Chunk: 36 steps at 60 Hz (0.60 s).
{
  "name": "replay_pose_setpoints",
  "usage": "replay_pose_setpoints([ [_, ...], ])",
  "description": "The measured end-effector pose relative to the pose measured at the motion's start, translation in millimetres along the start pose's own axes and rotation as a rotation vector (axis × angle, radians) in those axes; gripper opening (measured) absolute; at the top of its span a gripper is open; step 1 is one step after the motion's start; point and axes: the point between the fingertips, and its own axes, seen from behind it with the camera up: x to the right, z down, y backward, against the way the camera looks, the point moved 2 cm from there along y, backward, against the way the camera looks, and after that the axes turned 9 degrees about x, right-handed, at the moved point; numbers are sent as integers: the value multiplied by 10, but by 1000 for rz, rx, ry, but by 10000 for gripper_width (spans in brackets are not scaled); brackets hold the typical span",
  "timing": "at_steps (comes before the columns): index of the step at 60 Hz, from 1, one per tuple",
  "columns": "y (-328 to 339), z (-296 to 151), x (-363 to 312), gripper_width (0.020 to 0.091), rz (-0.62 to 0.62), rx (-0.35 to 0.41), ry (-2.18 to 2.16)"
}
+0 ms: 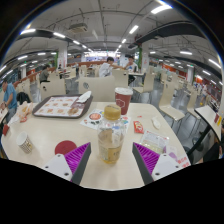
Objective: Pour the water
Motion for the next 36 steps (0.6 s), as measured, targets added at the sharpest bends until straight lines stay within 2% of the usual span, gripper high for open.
replay_pose_setpoints([
  [3, -174, 22, 29, 840, -6, 8, -6],
  [7, -353, 52, 29, 777, -17, 18, -12],
  [16, -558, 115, -41, 504, -36, 45, -17],
  [21, -574, 92, -38, 452, -28, 56, -28],
  [23, -553, 89, -12, 452, -25, 57, -24],
  [24, -561, 91, -16, 420, -23, 59, -23],
  [30, -571, 100, -101, 419, -39, 62, -17],
  [31, -574, 94, -125, 386, -46, 63, -16],
  [36, -570, 89, -132, 387, -26, 69, -5],
])
